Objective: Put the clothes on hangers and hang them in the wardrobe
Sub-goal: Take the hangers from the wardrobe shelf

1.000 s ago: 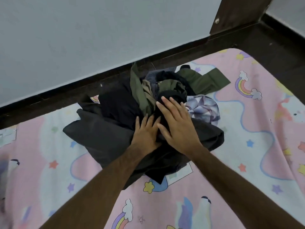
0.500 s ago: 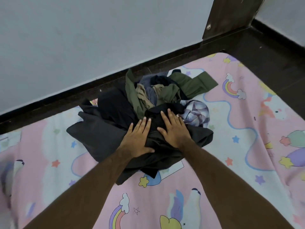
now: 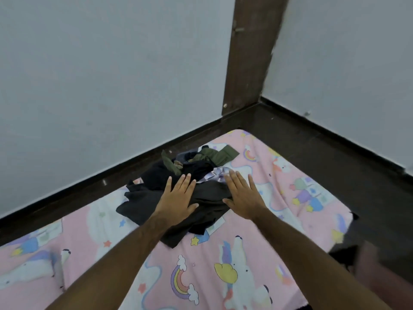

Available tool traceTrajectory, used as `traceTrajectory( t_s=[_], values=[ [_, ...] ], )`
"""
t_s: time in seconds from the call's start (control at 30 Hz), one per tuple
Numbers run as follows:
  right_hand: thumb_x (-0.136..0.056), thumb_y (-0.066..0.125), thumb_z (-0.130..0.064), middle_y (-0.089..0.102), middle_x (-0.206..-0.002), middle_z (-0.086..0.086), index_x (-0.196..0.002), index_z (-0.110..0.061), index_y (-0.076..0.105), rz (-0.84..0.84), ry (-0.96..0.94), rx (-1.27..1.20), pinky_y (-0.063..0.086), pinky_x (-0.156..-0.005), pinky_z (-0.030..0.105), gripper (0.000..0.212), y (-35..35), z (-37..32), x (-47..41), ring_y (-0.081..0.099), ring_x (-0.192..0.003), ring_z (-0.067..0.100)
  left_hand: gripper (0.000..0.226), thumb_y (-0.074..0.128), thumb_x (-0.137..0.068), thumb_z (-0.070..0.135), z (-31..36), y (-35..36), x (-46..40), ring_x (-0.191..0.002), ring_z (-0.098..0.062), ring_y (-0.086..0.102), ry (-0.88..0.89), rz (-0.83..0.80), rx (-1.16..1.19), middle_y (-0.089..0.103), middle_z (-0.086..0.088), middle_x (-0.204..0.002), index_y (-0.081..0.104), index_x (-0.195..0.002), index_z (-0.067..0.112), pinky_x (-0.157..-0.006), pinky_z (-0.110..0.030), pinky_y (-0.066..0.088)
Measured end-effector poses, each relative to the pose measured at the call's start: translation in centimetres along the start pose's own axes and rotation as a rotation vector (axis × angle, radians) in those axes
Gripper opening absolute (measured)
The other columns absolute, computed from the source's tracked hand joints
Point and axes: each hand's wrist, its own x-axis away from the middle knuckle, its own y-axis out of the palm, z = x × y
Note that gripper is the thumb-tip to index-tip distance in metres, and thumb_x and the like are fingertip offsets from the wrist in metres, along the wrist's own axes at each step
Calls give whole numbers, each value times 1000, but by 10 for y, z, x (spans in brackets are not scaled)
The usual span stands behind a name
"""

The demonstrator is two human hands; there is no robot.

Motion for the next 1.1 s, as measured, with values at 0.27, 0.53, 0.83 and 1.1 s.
traceTrajectory(
  t_s=[0.27,0.53,0.83,1.1],
  values=[
    [-94,28,-64,20,-168,11,-161,-12,18,230,181,78,14,-122,61,85,-145,-6,175,22,-154,31,83,19,-94,65,64,-142,70,-150,-28,27,211,280,15,27,-12,-163,29,-157,11,-118,-61,22],
    [-93,55,-56,-2,-171,2,-163,-18,2,341,584,90,-3,-124,57,95,-186,63,432,0,-158,23,80,32,-91,62,246,-257,113,-146,-30,37,617,532,105,37,-12,-158,43,-150,9,-112,-66,28],
    [-95,50,-60,-6,-171,2,-163,-20,-1,270,1173,129,-2,-124,57,94,-160,77,859,-5,-157,21,77,30,-92,62,601,-339,283,-148,-28,33,1153,600,161,36,-8,-159,42,-151,14,-112,-67,29],
    [-96,40,-66,-10,-170,3,-162,-14,-6,217,1607,199,0,-125,57,96,-158,22,1163,-7,-157,21,78,29,-93,63,845,-388,472,-150,-28,26,1517,620,237,31,-7,-162,36,-154,14,-116,-62,26]
  ],
)
